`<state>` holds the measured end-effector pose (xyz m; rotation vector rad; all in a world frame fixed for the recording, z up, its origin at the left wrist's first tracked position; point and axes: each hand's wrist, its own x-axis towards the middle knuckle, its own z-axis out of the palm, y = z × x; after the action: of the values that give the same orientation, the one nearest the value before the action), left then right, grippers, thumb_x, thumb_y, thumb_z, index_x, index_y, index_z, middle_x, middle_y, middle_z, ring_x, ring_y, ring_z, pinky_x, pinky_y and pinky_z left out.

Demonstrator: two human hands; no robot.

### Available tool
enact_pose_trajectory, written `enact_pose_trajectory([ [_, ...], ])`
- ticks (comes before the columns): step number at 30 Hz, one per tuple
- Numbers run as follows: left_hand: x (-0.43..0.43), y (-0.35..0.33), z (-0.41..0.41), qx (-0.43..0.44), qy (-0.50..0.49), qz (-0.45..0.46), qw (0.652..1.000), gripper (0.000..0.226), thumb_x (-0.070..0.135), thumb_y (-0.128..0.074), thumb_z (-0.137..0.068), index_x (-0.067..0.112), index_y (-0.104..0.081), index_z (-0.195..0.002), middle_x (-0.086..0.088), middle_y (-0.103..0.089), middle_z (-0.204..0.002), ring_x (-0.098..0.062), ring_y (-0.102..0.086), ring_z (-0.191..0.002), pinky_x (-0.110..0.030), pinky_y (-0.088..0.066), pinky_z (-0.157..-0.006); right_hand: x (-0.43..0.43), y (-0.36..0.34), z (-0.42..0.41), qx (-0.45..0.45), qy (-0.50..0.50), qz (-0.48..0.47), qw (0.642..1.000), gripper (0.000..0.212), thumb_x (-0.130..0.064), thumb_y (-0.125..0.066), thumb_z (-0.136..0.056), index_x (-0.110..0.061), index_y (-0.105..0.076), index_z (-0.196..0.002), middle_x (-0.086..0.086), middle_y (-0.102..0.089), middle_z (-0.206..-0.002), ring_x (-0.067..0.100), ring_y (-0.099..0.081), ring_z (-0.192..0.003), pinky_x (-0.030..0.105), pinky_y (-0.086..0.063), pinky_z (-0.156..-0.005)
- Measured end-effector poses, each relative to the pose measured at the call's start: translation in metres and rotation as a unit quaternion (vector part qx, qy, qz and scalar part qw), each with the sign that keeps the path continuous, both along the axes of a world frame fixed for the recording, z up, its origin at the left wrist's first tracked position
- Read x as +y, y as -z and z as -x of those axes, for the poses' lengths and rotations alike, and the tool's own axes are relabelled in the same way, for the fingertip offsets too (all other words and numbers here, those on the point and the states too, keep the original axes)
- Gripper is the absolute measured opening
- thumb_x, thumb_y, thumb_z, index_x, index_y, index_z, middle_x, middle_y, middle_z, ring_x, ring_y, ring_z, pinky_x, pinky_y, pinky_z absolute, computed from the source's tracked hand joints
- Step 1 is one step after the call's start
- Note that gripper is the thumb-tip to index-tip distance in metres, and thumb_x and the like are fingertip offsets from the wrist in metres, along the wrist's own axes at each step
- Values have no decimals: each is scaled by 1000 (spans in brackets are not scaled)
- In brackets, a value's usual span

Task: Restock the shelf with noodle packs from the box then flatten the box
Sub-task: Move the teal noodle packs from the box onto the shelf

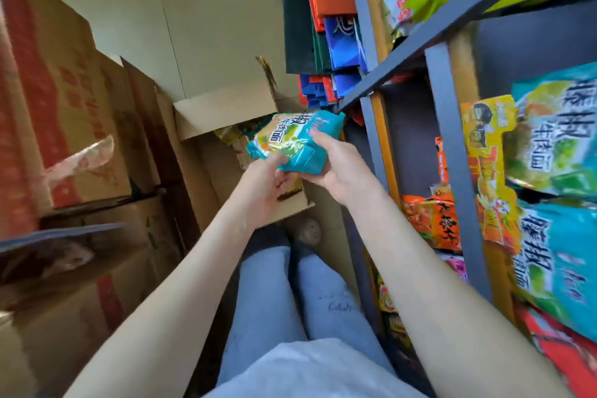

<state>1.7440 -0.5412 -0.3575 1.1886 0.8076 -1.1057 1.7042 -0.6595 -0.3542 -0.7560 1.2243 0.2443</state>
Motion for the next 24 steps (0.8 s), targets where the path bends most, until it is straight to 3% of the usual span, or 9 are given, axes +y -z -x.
enact_pose_trajectory([
  [4,-5,-26,6,-47,109,51,992,22,10,-49,-92,13,-54,-113,-1,-70,-100,-11,-65,-80,-20,-48,-71,-9,-34,6,15,56,41,997,51,-22,-68,-86,-11,-44,-129,13,-63,-120,28,-67,-100,49,-54,-88],
  [7,-11,-36,15,-51,196,38,979,17,19,-54,-94,10,-56,-109,0,-61,-78,-8,-57,-64,-20,-42,-68,-21,-53,12,23,11,148,989,50,-15,-70,-83,-13,-41,-124,9,-61,-119,22,-66,-97,41,-58,-80],
  [9,-17,-43,21,-72,257,16,964,29,31,-60,-91,10,-57,-110,5,-54,-72,-6,-51,-63,-19,-40,-66,-33,-71,18,10,-25,227,973,44,-12,-69,-82,-12,-41,-117,8,-61,-118,21,-65,-99,39,-58,-79],
  [12,-38,-61,27,-144,280,-41,948,59,39,-70,-82,15,-42,-128,8,-57,-96,-5,-56,-84,-19,-45,-67,-51,-102,31,-16,-51,311,949,42,-10,-67,-82,-14,-41,-115,6,-60,-119,18,-64,-100,33,-58,-79],
  [15,-62,-74,29,-257,249,-67,931,94,33,-79,-74,19,-18,-144,-7,-43,-135,-18,-50,-118,-33,-47,-96,-68,-130,46,0,-92,402,911,42,-12,-66,-82,-16,-41,-115,0,-60,-112,12,-63,-93,14,-52,-64],
  [17,-80,-83,31,-324,271,-41,906,96,30,-79,-74,22,-17,-146,-8,-33,-145,-20,-41,-130,-37,-38,-107,-79,-143,57,33,-102,473,875,42,-15,-66,-81,-17,-42,-116,-2,-59,-110,13,-60,-92,15,-48,-63],
  [19,-98,-89,33,-366,322,-7,873,91,30,-75,-79,26,-16,-148,-4,-30,-149,-18,-36,-134,-32,-35,-109,-87,-151,67,68,-95,535,837,43,-16,-66,-79,-15,-44,-117,1,-60,-111,18,-59,-96,25,-48,-74],
  [21,-117,-92,35,-389,370,30,843,85,31,-70,-84,30,-15,-149,-3,-30,-151,-17,-34,-136,-30,-34,-107,-91,-157,76,92,-62,572,813,45,-14,-66,-80,-14,-45,-120,4,-61,-116,22,-59,-102,29,-49,-83],
  [24,-145,-92,37,-392,430,75,810,76,33,-63,-89,34,-16,-149,-3,-35,-149,-18,-38,-134,-25,-36,-95,-94,-166,84,108,-12,595,796,49,-12,-64,-83,-15,-43,-127,6,-58,-126,22,-58,-109,19,-46,-82],
])
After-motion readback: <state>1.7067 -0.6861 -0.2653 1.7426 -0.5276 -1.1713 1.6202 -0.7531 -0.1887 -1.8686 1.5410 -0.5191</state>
